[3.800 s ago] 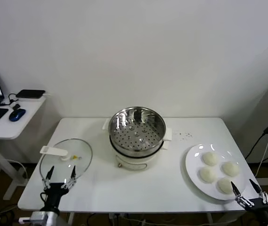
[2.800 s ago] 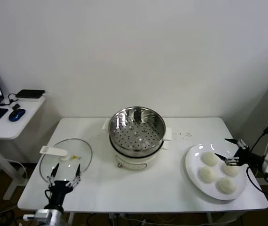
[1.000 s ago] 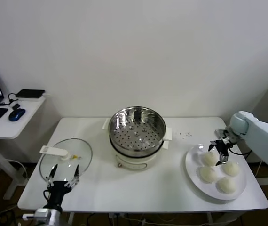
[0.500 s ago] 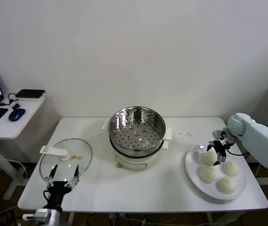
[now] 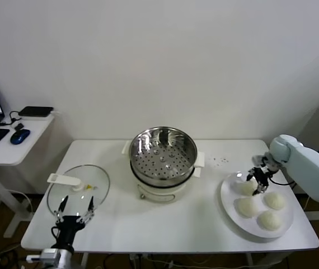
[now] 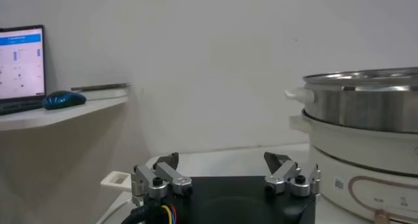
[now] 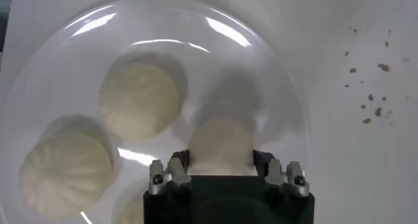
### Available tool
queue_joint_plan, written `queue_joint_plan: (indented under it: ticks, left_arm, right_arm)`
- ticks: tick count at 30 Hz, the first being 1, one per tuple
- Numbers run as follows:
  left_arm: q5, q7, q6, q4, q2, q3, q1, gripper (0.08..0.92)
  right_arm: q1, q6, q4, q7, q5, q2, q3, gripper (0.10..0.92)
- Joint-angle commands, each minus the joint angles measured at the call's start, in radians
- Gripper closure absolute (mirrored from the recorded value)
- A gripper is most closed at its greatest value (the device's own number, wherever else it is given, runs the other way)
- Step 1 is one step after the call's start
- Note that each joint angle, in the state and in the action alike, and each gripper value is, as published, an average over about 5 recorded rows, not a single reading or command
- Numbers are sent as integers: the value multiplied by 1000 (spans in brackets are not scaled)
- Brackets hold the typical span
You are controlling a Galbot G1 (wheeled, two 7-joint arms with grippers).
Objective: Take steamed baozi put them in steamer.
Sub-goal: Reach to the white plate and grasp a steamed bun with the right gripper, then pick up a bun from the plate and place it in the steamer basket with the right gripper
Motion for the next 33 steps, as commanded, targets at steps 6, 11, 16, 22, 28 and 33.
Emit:
queue_joint_plan:
  ticks: [6,11,16,22,28,33]
  left_arm:
    - [1,-1,1,-2,0,0,1,177]
    - [0,-1,2,-2,-1,-2,1,177]
    - [2,-1,5,-5,-3,0,1,177]
    - [1,-2,11,-14,-5,-1,-1,177]
    - [1,-1,14,-22,-5,-2,1,177]
    - [1,3,18,-39,-6,-1,8,177]
  right_arm:
    - [12,1,35,-2,15,-18,11,389]
    - [71,4,107,-4,57,-57,-43,384]
    - [175,2,212,-9,127,-102,-145,381]
    - [371,9,325,-18,212,-119,-293,381]
    - [549,44,375,-18,275,-62,-422,380]
    - [664,77,387,-14,307,12,-495,381]
